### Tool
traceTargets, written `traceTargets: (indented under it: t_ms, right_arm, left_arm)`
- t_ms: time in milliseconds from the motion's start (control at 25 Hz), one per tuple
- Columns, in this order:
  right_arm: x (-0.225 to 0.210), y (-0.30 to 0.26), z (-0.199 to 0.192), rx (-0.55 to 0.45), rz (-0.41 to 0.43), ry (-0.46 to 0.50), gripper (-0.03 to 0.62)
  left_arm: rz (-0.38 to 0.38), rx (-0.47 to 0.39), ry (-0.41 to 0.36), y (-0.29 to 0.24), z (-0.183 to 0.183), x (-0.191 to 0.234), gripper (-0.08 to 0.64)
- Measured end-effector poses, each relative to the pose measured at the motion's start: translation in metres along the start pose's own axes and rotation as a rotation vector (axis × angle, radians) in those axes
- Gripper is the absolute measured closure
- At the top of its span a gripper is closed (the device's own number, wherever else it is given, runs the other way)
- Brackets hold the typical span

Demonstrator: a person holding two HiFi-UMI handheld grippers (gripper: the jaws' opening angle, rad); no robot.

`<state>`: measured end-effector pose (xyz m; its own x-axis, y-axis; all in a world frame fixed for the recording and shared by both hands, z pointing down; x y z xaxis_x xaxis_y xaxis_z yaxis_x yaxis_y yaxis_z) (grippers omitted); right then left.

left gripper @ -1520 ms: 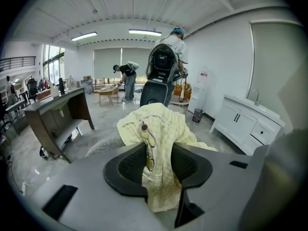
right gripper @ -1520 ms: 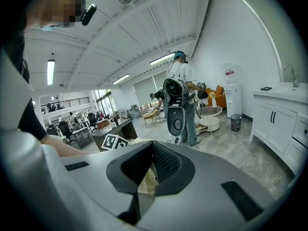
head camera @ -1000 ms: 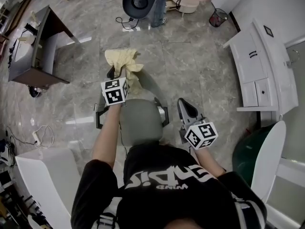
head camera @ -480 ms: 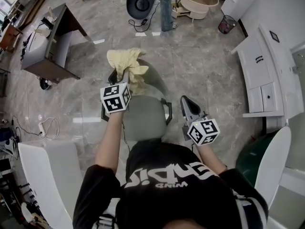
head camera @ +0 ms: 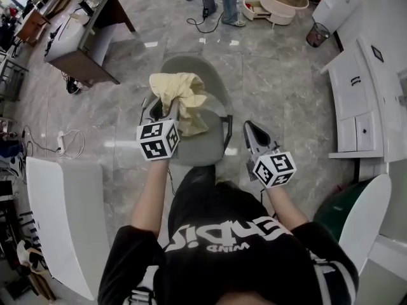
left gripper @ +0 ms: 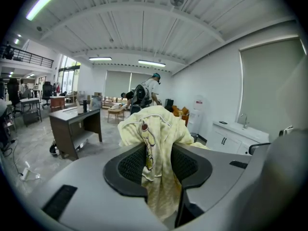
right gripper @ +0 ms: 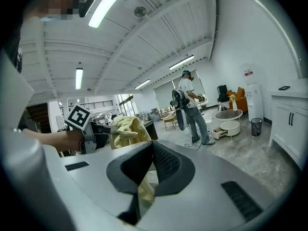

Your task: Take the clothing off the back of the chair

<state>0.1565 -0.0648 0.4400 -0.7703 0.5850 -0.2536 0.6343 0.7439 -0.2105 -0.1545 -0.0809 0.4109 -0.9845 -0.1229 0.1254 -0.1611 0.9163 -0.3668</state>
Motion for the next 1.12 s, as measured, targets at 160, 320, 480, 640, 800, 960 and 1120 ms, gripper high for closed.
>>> traceTargets:
  t_ms: [160, 320, 480, 640, 800, 960, 1120]
  right_arm:
    - [0.01, 0.021, -0.005, 0.006, 0.019, 0.014, 0.578]
    - [0.024, 0.041, -0.01, 0.006, 0.005, -0.002, 0.578]
    - [0.036, 0.059, -0.018, 0.007, -0.001, -0.02, 0.578]
    - [0.056, 0.069, -0.026, 0.006, 0.001, -0.015, 0.578]
    - [0.08, 0.082, -0.035, -0.002, -0.001, -0.006, 0.578]
    - [0.095, 0.097, -0.045, 0.0, -0.015, 0.002, 0.578]
    - [0.103, 0.107, -0.056, 0.019, -0.037, 0.013, 0.578]
  left_arm:
    - [-0.001, 0.01, 0.011, 0.039, -0.016, -0.019, 0.408]
    - [-0.012, 0.013, 0.022, 0.076, -0.025, -0.031, 0.408]
    - [-0.031, 0.011, 0.007, 0.111, -0.031, -0.046, 0.408]
    - [-0.045, 0.007, 0.007, 0.144, -0.044, -0.051, 0.408]
    - [-0.051, -0.006, 0.015, 0.173, -0.064, -0.049, 0.408]
    - [-0.046, -0.026, 0.015, 0.196, -0.084, -0.048, 0.408]
    - [-0.036, -0.049, 0.029, 0.214, -0.103, -0.044, 0.408]
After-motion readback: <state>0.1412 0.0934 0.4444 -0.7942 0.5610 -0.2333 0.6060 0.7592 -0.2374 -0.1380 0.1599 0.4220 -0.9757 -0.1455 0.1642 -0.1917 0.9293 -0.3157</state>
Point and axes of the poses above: the fingertips, and each gripper's own axes: y backward along the fingers, x to its left, z out of its top, the point moved 9 cm from there along y, backward along the fingers, and after that the axes turned 4 degrees about -z, right-handed, at the moved point
